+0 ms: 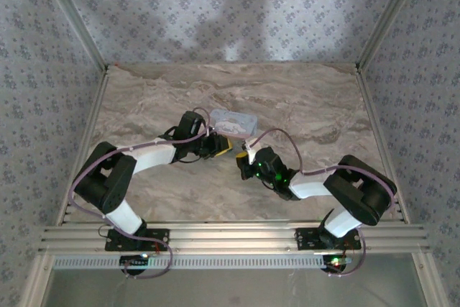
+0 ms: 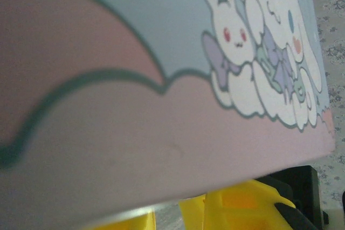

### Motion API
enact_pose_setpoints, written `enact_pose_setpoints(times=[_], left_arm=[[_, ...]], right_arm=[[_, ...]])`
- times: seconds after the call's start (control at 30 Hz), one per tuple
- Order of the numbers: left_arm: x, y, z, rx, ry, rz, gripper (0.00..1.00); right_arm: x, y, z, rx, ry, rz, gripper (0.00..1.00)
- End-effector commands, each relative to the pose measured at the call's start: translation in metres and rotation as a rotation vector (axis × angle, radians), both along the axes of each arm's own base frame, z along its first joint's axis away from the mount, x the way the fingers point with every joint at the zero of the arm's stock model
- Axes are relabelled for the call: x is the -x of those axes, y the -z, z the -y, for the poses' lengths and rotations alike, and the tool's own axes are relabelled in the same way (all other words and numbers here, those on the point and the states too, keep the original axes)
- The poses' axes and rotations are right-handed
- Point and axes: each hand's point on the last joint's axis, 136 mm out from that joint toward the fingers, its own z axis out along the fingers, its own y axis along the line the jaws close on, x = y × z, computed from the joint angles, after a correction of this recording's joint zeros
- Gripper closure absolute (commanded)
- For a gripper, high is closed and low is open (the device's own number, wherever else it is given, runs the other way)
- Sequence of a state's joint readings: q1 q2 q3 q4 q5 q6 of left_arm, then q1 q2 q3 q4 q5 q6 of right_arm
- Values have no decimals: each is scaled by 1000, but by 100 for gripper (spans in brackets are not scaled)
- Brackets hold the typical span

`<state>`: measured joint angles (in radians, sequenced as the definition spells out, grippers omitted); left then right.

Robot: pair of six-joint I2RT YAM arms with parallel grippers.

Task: Unlock a padlock with a key

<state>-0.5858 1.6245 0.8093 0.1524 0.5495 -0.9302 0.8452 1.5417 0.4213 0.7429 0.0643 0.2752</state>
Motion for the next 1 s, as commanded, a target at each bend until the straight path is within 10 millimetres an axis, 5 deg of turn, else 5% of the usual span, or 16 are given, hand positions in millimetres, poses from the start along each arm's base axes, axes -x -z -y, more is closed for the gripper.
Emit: enact_pose_setpoints(times=[0.0, 0.97], left_arm=[[-4, -24, 9, 45, 11, 38, 82], [-4, -22, 10, 44, 9, 33, 83]], right_arm=[[-4, -8, -8, -23, -8, 25, 100], [-14, -18, -17, -60, -11, 47, 100]])
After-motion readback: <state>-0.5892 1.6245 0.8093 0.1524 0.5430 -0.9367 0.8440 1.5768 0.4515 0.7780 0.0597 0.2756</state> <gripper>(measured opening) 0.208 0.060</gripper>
